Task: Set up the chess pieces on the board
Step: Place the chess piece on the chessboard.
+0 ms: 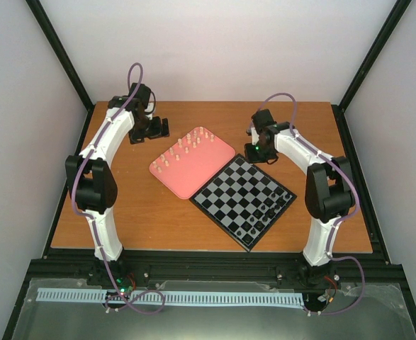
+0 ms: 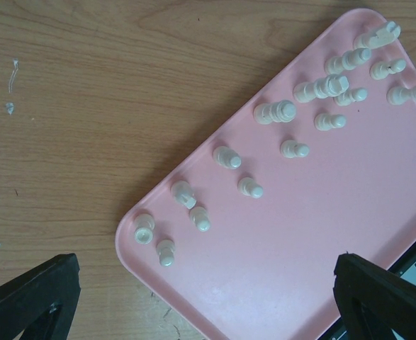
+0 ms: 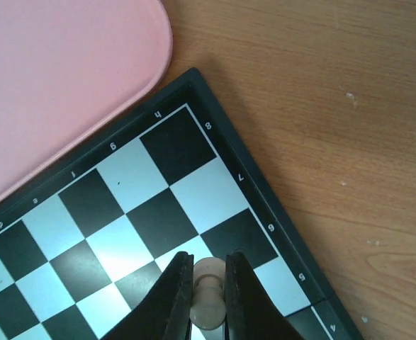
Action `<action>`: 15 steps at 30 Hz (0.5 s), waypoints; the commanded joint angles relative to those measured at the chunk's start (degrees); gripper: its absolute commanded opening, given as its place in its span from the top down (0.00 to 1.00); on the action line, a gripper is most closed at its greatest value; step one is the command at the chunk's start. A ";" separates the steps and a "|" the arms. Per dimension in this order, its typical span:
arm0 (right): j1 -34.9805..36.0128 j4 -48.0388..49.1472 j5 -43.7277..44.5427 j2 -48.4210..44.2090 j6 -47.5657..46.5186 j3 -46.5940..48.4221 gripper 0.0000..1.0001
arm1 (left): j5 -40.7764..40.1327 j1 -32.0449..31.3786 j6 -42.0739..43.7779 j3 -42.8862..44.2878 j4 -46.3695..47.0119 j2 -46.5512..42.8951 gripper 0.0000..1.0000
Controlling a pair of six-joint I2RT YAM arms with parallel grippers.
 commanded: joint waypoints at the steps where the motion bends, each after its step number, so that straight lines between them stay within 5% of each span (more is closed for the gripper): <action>1: -0.28 2.88 0.58 2.35 -1.29 1.08 0.97 | 0.60 0.36 -1.07 2.13 -0.04 0.19 0.00; 15: -0.28 4.90 1.03 7.90 -1.37 2.95 0.97 | -0.99 0.40 -0.66 2.67 -0.43 0.21 0.00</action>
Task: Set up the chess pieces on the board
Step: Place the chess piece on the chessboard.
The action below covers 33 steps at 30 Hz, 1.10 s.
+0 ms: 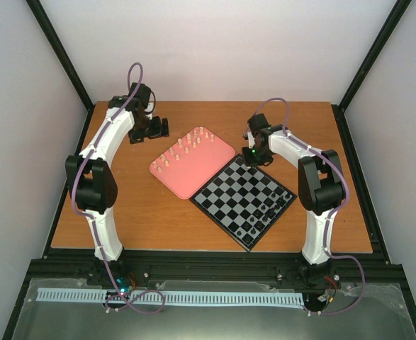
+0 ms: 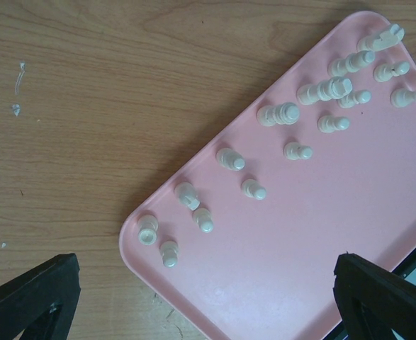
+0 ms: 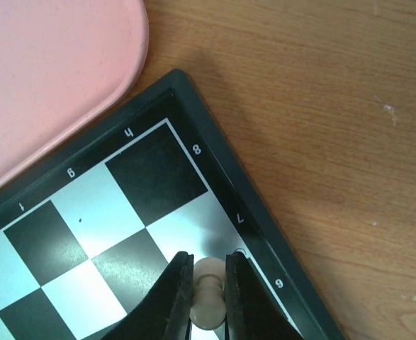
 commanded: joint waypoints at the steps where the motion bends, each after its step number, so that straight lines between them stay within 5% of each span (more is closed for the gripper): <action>1: -0.15 1.61 0.86 1.29 -0.44 2.43 0.97 | -0.56 0.32 -0.66 2.61 -0.43 0.31 0.00; 33: 0.03 2.84 -1.67 4.51 0.36 2.96 0.96 | -0.62 0.39 -0.47 3.15 -0.83 0.84 0.00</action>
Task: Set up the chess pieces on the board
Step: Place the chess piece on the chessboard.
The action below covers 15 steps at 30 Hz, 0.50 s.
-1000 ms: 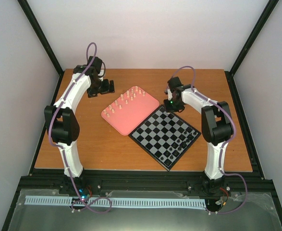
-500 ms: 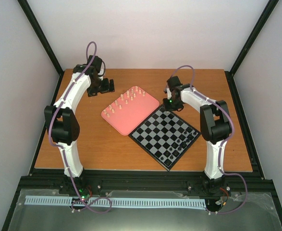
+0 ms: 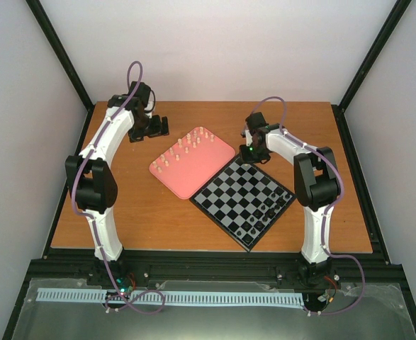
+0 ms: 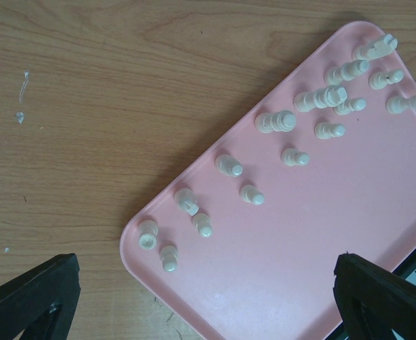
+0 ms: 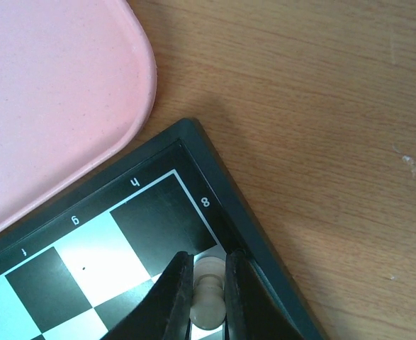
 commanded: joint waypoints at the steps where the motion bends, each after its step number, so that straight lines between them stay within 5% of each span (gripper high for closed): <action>1: 0.10 0.86 -0.57 0.47 0.29 -0.47 0.96 | -0.21 0.41 -0.46 2.01 -0.72 0.62 0.00; 15: 0.61 1.74 -0.44 -1.85 0.27 -3.80 0.96 | -0.12 0.36 -0.65 1.79 -0.55 0.56 0.00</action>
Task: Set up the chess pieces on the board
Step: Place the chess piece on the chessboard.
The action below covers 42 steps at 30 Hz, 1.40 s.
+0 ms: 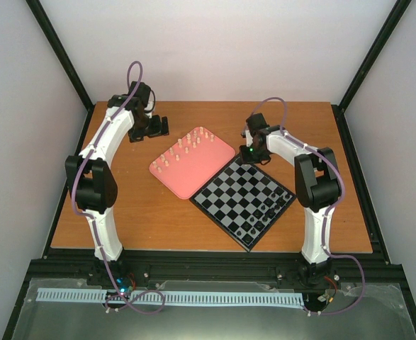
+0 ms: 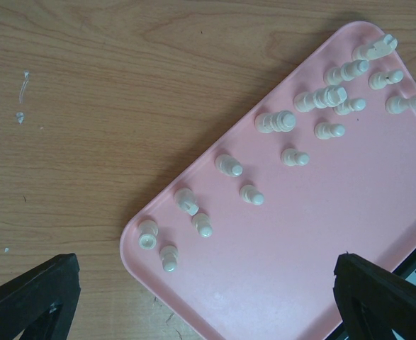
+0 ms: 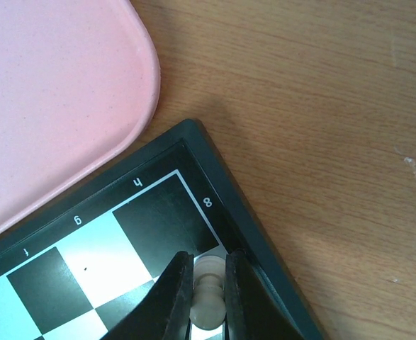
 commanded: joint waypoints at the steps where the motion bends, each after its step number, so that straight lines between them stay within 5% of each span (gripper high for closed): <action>1: 0.51 -0.62 -0.06 -0.96 0.27 -1.73 0.96 | -0.04 0.35 -0.68 1.79 -0.54 0.57 0.00; 20: 0.68 -0.26 0.76 -2.20 -0.15 -3.31 0.95 | 0.20 0.37 -0.74 1.94 -0.50 0.65 0.00; 25: 0.77 -0.22 0.26 -2.69 -0.61 -3.89 0.85 | 0.19 0.36 -0.72 1.85 -0.45 0.76 0.00; 32: 0.77 -0.24 -0.21 -4.89 -0.69 -3.65 0.52 | 0.09 0.35 -0.77 1.83 -0.37 0.74 0.00; 42: 0.86 -3.93 -0.44 -5.93 -0.43 6.65 0.39 | 0.14 0.40 -0.69 1.66 -0.37 0.52 0.00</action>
